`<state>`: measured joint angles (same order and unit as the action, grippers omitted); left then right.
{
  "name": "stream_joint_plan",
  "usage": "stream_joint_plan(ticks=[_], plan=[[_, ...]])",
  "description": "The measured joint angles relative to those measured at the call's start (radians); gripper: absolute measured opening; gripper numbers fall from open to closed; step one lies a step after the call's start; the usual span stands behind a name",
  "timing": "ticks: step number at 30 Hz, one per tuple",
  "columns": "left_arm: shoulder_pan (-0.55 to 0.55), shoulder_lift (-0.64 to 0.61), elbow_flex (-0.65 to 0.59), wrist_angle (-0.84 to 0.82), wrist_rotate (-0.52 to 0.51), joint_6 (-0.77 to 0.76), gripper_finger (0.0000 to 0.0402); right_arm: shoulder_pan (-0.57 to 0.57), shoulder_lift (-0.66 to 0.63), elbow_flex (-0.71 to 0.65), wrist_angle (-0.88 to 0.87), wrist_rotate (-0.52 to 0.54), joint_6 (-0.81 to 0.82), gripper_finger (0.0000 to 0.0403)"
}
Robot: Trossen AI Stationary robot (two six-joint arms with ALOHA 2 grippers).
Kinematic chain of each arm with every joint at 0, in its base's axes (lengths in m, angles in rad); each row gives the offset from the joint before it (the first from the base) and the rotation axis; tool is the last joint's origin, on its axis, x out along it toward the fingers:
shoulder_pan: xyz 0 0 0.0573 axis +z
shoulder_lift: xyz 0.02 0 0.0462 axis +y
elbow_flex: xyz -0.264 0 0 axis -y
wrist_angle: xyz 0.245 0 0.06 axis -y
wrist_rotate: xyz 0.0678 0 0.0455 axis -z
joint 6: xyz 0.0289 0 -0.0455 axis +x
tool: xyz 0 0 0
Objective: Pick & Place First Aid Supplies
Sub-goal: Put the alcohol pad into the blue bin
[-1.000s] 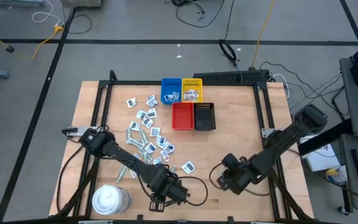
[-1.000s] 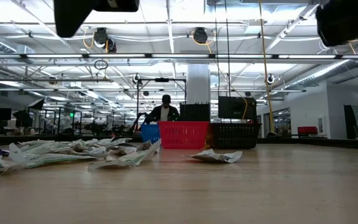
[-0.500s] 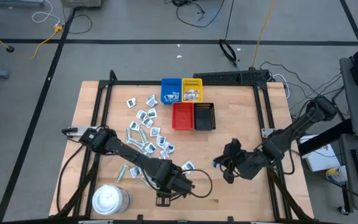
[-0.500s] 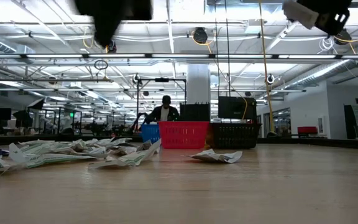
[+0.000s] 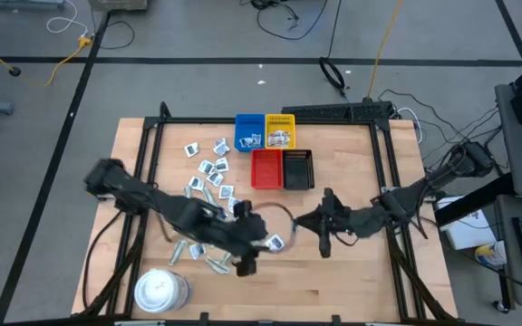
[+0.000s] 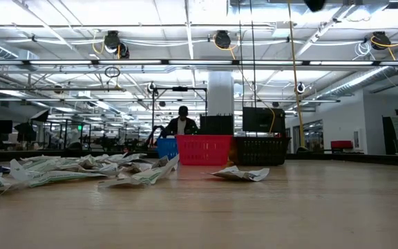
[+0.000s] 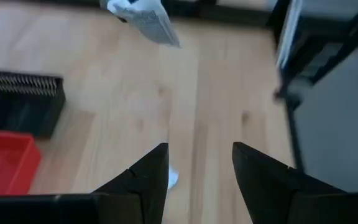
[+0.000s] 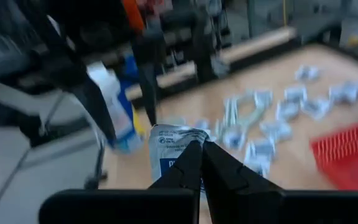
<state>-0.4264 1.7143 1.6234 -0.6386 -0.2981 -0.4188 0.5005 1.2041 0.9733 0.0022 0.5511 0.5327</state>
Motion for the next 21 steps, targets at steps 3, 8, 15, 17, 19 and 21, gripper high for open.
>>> stream_joint_plan(ticks=[3, 8, 15, 17, 19, 21], plan=[[0.010, -0.135, -0.209, 0.238, -0.021, 0.006, 0.0182, -0.043, 0.000, 0.000, 0.108, 0.001, -0.062, 0.0000], [0.021, -0.329, -0.488, 0.609, -0.142, 0.005, 0.0182, -0.114, 0.019, 0.001, 0.248, 0.046, -0.083, 0.0000], [0.031, -0.409, -0.673, 0.908, -0.261, 0.079, 0.0182, -0.175, 0.070, 0.001, 0.425, 0.055, -0.126, 0.0000], [0.038, -0.406, -0.672, 0.911, -0.261, 0.106, 0.0182, -0.181, 0.083, 0.003, 0.450, 0.054, -0.124, 0.0000], [0.057, -0.392, -0.659, 0.924, -0.261, 0.115, 0.0182, -0.182, 0.106, 0.023, 0.443, 0.056, -0.127, 0.0000], [0.077, -0.385, -0.645, 0.924, -0.262, 0.126, 0.0182, -0.182, 0.126, 0.047, 0.418, 0.056, -0.136, 0.0000]])
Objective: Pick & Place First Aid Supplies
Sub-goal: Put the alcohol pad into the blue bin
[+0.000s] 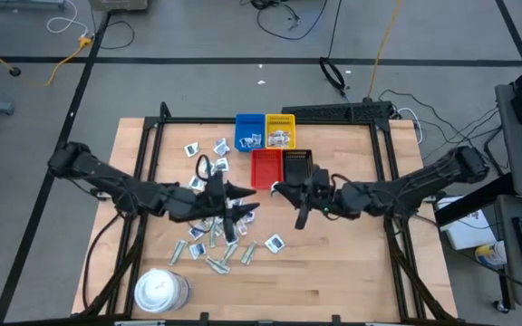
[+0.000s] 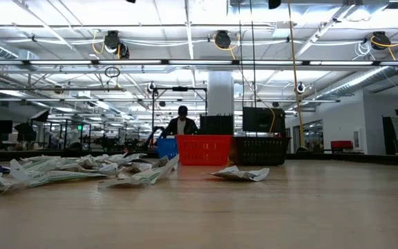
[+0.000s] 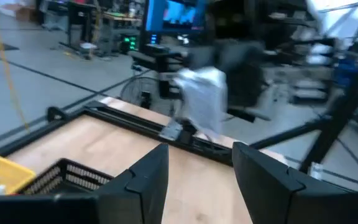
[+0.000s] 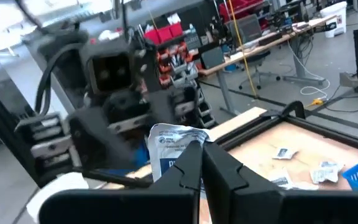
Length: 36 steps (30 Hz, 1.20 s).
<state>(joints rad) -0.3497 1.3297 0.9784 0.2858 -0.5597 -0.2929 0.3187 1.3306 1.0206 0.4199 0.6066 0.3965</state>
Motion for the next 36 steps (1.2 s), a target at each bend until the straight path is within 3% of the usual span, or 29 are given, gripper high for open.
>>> stream_joint_plan(ticks=[10, 18, 21, 27, 36], plan=[[0.047, 0.028, 0.044, 0.004, 0.101, 0.029, 0.0182, -0.019, 0.074, 0.090, -0.044, -0.006, -0.064, 0.0000], [0.046, 0.029, 0.045, 0.001, 0.084, 0.019, 0.0175, -0.031, 0.076, 0.089, -0.044, -0.035, -0.019, 0.0000], [0.049, 0.035, 0.045, 0.001, 0.071, 0.003, 0.0144, -0.031, 0.076, 0.089, -0.047, -0.036, -0.013, 0.0000], [0.055, 0.035, 0.045, 0.000, 0.118, 0.003, 0.0021, -0.030, 0.075, 0.088, -0.051, -0.062, -0.015, 0.0000], [0.068, 0.022, 0.046, -0.092, 0.149, 0.007, 0.0003, -0.030, 0.074, 0.087, -0.083, -0.066, -0.033, 0.0022]])
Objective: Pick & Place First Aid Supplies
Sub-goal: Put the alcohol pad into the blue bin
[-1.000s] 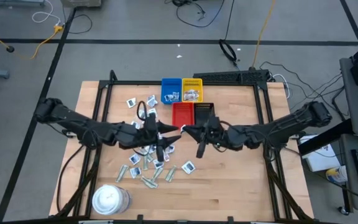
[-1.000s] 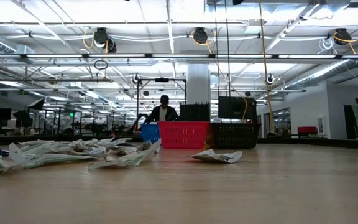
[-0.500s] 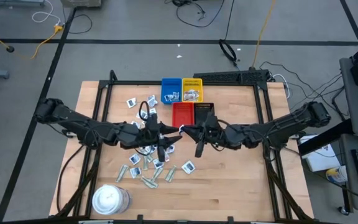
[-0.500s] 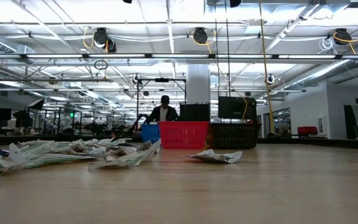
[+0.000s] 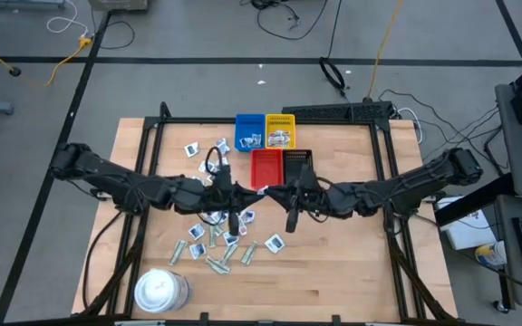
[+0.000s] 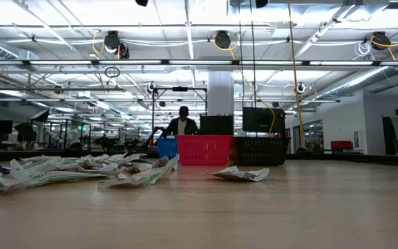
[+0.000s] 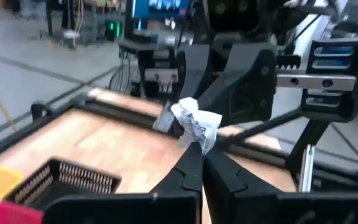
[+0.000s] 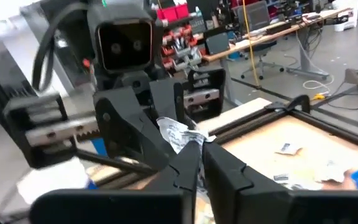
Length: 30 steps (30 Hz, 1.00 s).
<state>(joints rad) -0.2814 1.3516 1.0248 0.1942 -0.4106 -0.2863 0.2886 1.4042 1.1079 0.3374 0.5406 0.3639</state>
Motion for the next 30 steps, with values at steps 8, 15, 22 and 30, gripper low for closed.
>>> stream_joint_plan(ticks=[8, 15, 22, 30], plan=[[0.083, 0.019, 0.086, -0.421, 0.212, -0.080, 0.0001, 0.057, -0.051, 0.000, -0.036, -0.021, -0.177, 0.0111], [0.203, 0.072, 0.221, -0.884, 0.392, -0.003, 0.0001, 0.091, -0.101, 0.000, -0.034, -0.018, -0.257, 0.0159], [0.324, 0.098, 0.268, -1.171, 0.503, 0.110, 0.0000, 0.102, -0.166, 0.000, -0.019, -0.018, -0.254, 0.0162], [0.427, 0.167, 0.294, -1.319, 0.519, 0.232, 0.0000, 0.098, -0.241, 0.000, -0.005, -0.016, -0.296, 0.0162]])
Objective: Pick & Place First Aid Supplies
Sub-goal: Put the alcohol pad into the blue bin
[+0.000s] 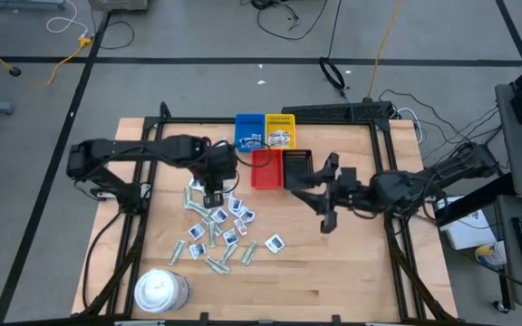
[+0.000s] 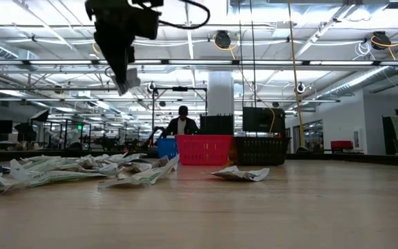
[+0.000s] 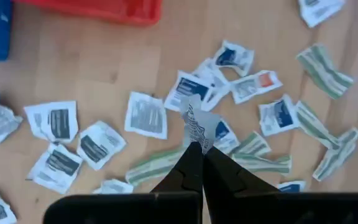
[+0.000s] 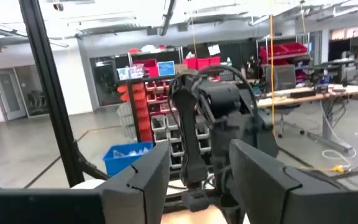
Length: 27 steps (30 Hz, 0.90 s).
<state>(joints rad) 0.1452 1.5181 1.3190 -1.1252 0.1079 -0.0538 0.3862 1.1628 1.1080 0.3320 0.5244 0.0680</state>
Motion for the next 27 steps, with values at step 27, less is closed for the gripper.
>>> stream_joint_plan(ticks=[27], plan=[[0.476, 0.251, 0.091, 0.023, 0.042, -0.109, 0.0000, -0.106, -0.030, -0.010, -0.001, -0.001, -0.114, 0.0155]])
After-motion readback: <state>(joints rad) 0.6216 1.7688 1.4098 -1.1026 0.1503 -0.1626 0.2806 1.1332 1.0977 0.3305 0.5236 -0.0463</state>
